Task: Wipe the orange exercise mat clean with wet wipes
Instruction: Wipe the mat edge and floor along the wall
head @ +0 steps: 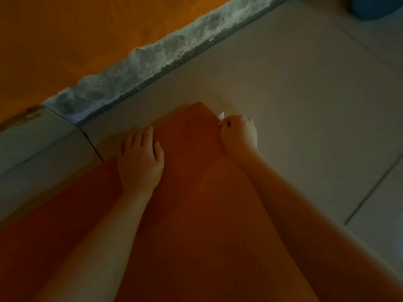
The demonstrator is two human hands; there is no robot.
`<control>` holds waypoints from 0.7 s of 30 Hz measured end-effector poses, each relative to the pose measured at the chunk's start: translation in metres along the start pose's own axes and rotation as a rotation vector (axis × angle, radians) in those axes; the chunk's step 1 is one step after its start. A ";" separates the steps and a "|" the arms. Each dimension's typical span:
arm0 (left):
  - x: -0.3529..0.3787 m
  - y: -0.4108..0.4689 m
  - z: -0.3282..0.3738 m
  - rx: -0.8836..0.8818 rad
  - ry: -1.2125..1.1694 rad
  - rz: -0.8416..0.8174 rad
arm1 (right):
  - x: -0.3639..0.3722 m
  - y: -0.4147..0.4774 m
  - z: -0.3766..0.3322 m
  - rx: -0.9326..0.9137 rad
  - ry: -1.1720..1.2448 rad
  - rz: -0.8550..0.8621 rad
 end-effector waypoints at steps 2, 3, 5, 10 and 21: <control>0.000 0.001 0.000 0.000 0.084 -0.002 | -0.006 -0.019 0.017 -0.004 -0.017 -0.008; -0.001 0.002 0.001 -0.009 0.134 -0.011 | -0.008 -0.027 0.024 -0.008 -0.028 -0.015; -0.004 -0.002 0.008 -0.044 0.209 -0.044 | -0.015 -0.043 0.039 -0.010 -0.052 -0.041; 0.006 -0.068 0.051 -0.164 0.145 -0.106 | -0.025 -0.067 0.061 -0.063 -0.070 -0.081; 0.053 -0.235 0.132 -0.042 0.042 -0.157 | -0.046 -0.107 0.110 -0.053 0.001 -0.168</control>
Point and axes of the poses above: each hand's wrist, its own y-axis towards the middle knuckle, its own x-axis out of the palm, z = x × y, the point moved 4 cm from there along y, towards the middle knuckle, and after that the axes turned 9 degrees about -y, right-handed, at the moved point
